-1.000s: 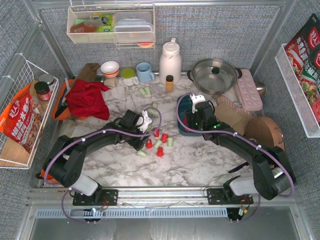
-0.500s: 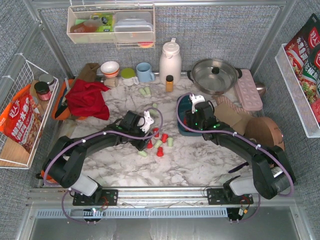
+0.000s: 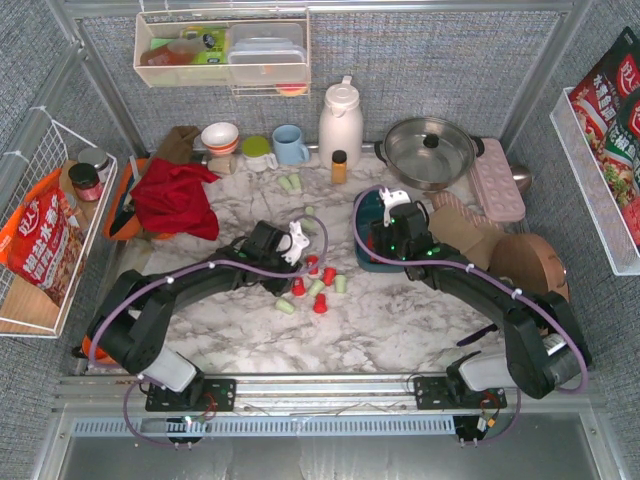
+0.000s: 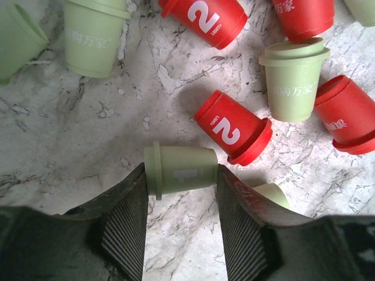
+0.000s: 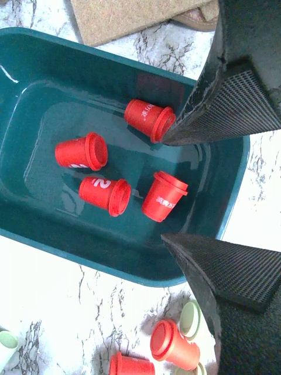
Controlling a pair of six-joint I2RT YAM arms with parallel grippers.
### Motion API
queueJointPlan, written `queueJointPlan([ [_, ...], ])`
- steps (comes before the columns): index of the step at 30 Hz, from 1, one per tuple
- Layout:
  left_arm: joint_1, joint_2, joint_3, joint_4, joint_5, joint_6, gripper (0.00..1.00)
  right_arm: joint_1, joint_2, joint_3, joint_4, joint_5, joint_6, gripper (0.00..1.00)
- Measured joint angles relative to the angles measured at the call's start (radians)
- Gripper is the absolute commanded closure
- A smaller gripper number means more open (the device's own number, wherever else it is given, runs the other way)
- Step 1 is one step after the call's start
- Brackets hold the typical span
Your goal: Mix the coffee capsules in the storage basket
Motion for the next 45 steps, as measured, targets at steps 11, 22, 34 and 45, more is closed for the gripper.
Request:
queueJointPlan([
  [11, 0.0, -0.207, -0.07, 0.089, -0.018, 0.002, 0.57, 0.0, -0.067, 0.036, -0.071, -0.043, 0.048, 0.35],
  [22, 0.0, -0.75, -0.484, 0.604, 0.134, 0.08, 0.58, 0.049, -0.198, 0.15, -0.185, -0.232, 0.151, 0.36],
  [34, -0.006, -0.794, -0.502, 0.761, 0.23, 0.105, 0.58, 0.293, -0.055, 0.319, -0.134, -0.396, 0.265, 0.38],
  [45, -0.007, -0.787, -0.502, 0.761, 0.24, 0.105, 0.58, 0.363, 0.054, 0.368, -0.105, -0.454, 0.289, 0.44],
])
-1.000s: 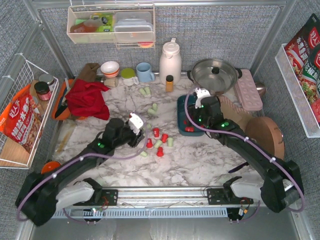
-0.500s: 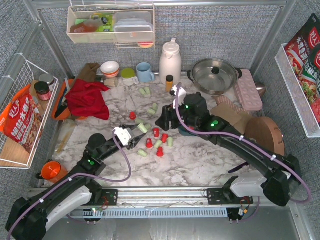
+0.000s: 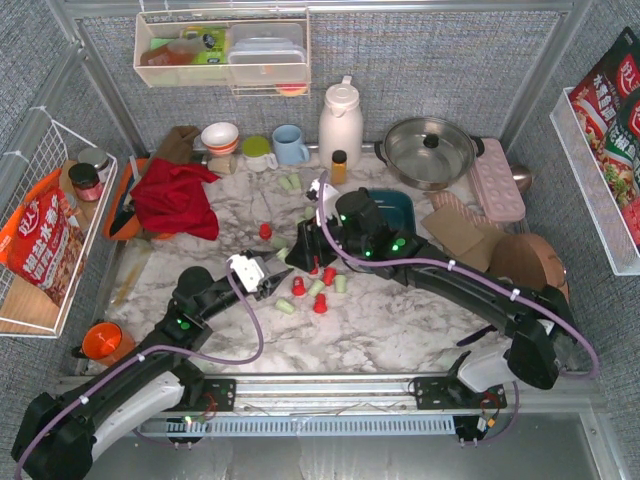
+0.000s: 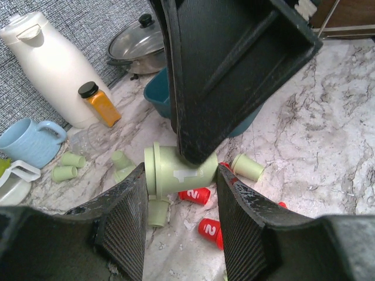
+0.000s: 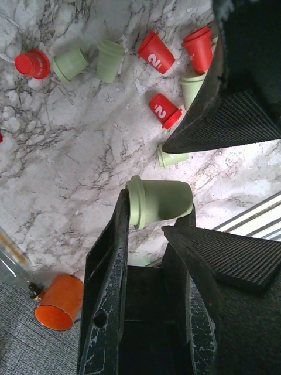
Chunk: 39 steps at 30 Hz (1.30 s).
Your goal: Mix the coffee capsules in the storage basket
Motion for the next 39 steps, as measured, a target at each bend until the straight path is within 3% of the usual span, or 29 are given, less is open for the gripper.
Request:
queueJointPlan([
  [5, 0.0, 0.007, 0.003, 0.0, 0.0, 0.0, 0.58, 0.008, 0.025, 0.0, 0.009, -0.009, 0.0, 0.48],
  [11, 0.0, 0.012, 0.006, -0.001, 0.0, -0.001, 0.58, 0.02, 0.058, -0.004, 0.042, -0.025, 0.012, 0.64],
  [16, 0.0, 0.011, 0.011, -0.02, -0.006, -0.004, 0.48, 0.023, 0.072, -0.006, 0.059, -0.042, 0.022, 0.78],
  [19, 0.0, 0.011, 0.024, -0.05, -0.007, -0.01, 0.3, 0.023, 0.068, -0.014, 0.063, -0.041, 0.024, 0.83],
  [21, 0.0, 0.014, 0.034, -0.055, -0.008, -0.01, 0.03, 0.023, 0.054, -0.026, 0.063, -0.016, 0.032, 0.85],
  [22, 0.0, 0.016, 0.04, -0.053, -0.008, -0.012, 0.01, 0.023, 0.043, -0.033, 0.063, -0.003, 0.034, 0.86],
  [29, 0.0, 0.064, 0.12, -0.122, -0.031, -0.057, 0.01, -0.016, -0.076, -0.097, 0.049, 0.17, -0.02, 0.87],
  [39, 0.0, 0.247, 0.295, -0.367, -0.109, -0.106, 0.01, -0.159, -0.188, -0.291, -0.01, 0.608, -0.23, 0.86],
])
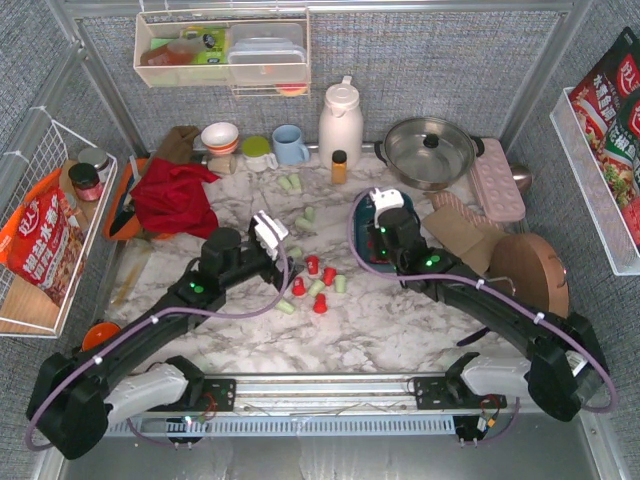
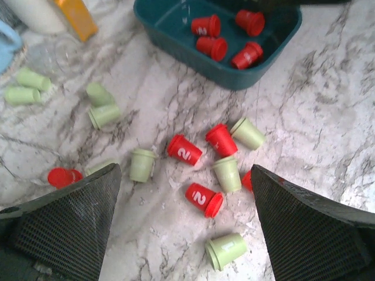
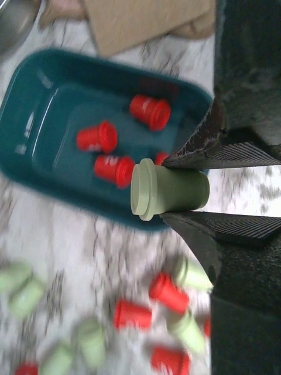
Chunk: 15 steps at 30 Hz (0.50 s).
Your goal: Mix the coffee capsules in the storage basket
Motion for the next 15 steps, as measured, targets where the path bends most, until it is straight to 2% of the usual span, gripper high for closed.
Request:
queueJointPlan([
  [4, 0.0, 0.082, 0.048, -0.085, -0.017, -0.006, 0.01, -0.094, 0.026, -0.043, 0.021, 0.036, -0.043, 0.76],
  [11, 0.0, 0.294, 0.188, -0.28, -0.019, -0.012, 0.01, -0.183, 0.164, -0.045, 0.088, -0.01, -0.078, 0.45],
  [15, 0.0, 0.428, 0.274, -0.41, -0.024, -0.012, 0.01, -0.189, 0.225, -0.04, 0.098, -0.043, -0.084, 0.36],
])
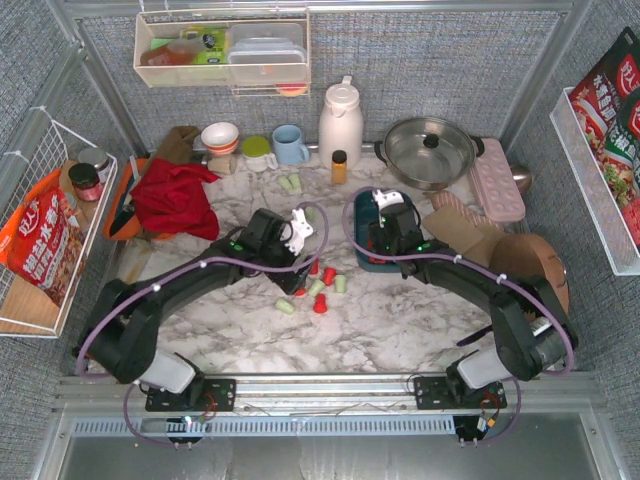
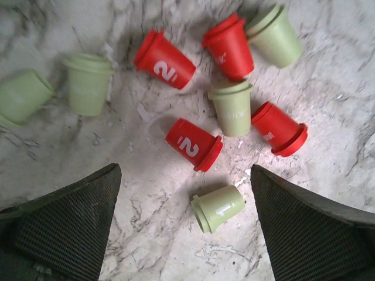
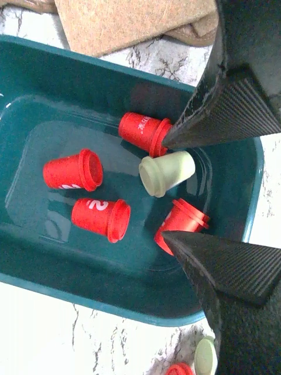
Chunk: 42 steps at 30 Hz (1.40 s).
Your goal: Mix the coffee capsules in the storage basket
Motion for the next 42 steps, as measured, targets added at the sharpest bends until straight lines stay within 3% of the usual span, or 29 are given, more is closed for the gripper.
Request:
queueJointPlan([
  [8, -0.005, 0.133, 0.064, -0.2, -0.028, 0.003, 0.01, -0.002, 0.006, -0.004, 0.011, -0.018, -0.013, 0.33],
  [18, -0.138, 0.074, -0.021, -0.24, -0.122, -0.046, 0.01, -0.003, 0.002, -0.006, 0.019, -0.04, -0.013, 0.33],
  [24, -0.148, 0.084, -0.021, -0.238, -0.234, -0.085, 0.01, -0.003, -0.006, -0.007, 0.019, -0.051, -0.013, 0.33],
  [29, -0.15, 0.109, -0.021, -0.23, -0.267, -0.106, 0.16, -0.003, -0.014, -0.009, 0.019, -0.051, -0.013, 0.33],
  [39, -0.153, 0.124, -0.013, -0.201, -0.233, -0.121, 0.31, -0.003, -0.014, -0.009, 0.019, -0.058, -0.012, 0.33],
  [42, -0.153, 0.131, -0.009, -0.197, -0.229, -0.122, 0.4, -0.003, -0.014, -0.009, 0.019, -0.058, -0.01, 0.33],
])
